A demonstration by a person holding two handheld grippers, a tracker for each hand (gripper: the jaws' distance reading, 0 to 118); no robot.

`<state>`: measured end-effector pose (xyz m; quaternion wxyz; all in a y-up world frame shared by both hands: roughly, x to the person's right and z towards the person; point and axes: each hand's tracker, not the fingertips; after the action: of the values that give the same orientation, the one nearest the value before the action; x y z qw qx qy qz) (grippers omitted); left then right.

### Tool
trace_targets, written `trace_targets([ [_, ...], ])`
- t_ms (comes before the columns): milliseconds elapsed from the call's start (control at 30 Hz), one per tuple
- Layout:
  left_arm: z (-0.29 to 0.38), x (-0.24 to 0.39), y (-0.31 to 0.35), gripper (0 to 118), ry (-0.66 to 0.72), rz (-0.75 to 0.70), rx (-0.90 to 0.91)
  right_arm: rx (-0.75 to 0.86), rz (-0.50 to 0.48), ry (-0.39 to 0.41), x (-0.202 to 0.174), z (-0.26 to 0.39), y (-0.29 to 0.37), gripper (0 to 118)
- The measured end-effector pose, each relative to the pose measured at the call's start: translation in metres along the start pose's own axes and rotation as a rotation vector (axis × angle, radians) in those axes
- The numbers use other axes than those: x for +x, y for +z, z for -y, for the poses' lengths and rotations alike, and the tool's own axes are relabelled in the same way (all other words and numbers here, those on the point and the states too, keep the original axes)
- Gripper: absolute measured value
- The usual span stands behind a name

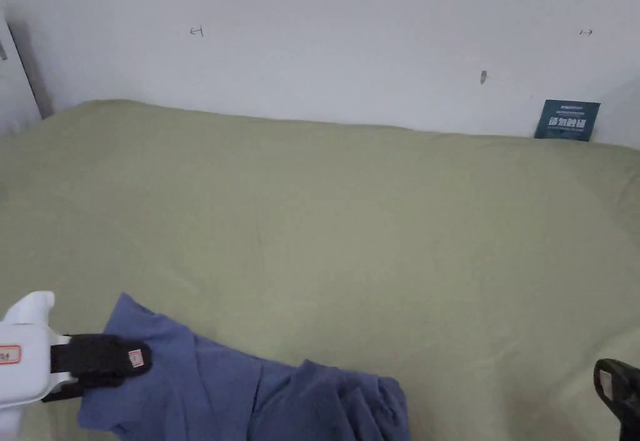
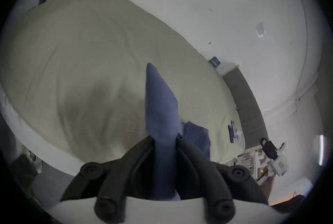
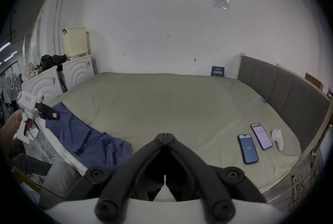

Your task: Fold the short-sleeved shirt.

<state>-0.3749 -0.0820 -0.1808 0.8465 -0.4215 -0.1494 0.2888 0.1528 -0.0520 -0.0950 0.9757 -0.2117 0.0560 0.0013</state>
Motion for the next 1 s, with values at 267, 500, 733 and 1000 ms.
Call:
trace_targets([
  [267, 0.035, 0.102, -0.094, 12, -0.151, 0.214, -0.188, -0.014, 0.005, -0.042, 0.002, 0.008, 0.01, 0],
  [500, 0.08, 0.114, -0.184, 52, -0.138, 0.272, -0.38, -0.045, 0.052, -0.093, 0.019, 0.019, 0.016, 0],
  [733, 0.074, 0.088, -0.164, 84, 0.097, 0.315, -0.163, -0.051, 0.039, -0.114, 0.021, 0.021, 0.015, 0],
  [1000, 0.121, 0.093, -0.177, 12, 0.028, 0.425, -0.222, -0.082, -0.027, -0.117, 0.004, 0.026, 0.001, 0],
])
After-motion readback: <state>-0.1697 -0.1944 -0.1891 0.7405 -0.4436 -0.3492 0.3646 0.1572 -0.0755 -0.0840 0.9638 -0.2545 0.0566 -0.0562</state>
